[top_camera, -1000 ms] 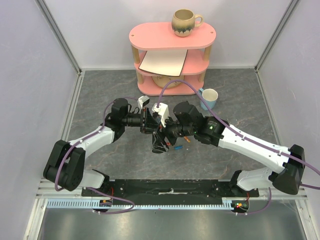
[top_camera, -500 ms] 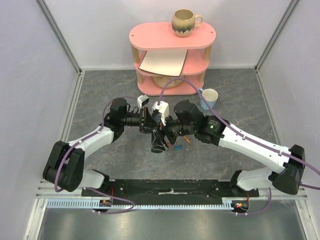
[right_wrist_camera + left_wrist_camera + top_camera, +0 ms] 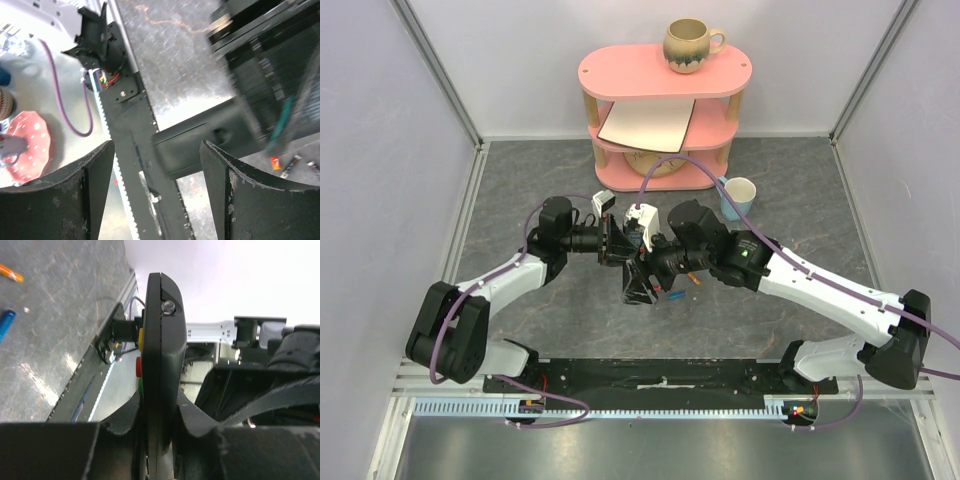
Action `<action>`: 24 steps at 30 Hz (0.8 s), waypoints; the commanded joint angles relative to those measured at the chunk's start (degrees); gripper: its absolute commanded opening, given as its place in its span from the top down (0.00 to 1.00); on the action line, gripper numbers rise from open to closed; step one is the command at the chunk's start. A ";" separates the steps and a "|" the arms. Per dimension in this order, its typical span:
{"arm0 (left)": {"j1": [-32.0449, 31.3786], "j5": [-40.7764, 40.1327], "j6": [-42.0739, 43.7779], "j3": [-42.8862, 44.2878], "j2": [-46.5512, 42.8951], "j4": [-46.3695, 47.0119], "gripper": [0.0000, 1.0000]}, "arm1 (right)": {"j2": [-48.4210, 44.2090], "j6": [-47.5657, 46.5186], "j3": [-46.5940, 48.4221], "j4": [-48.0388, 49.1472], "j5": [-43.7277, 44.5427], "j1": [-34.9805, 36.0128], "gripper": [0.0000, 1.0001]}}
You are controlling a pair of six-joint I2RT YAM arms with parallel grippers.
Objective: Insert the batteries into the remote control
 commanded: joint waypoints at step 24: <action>0.07 -6.37 -1.81 -1.35 -2.36 4.63 0.98 | -0.52 6.30 7.13 -8.42 27.99 1.35 0.29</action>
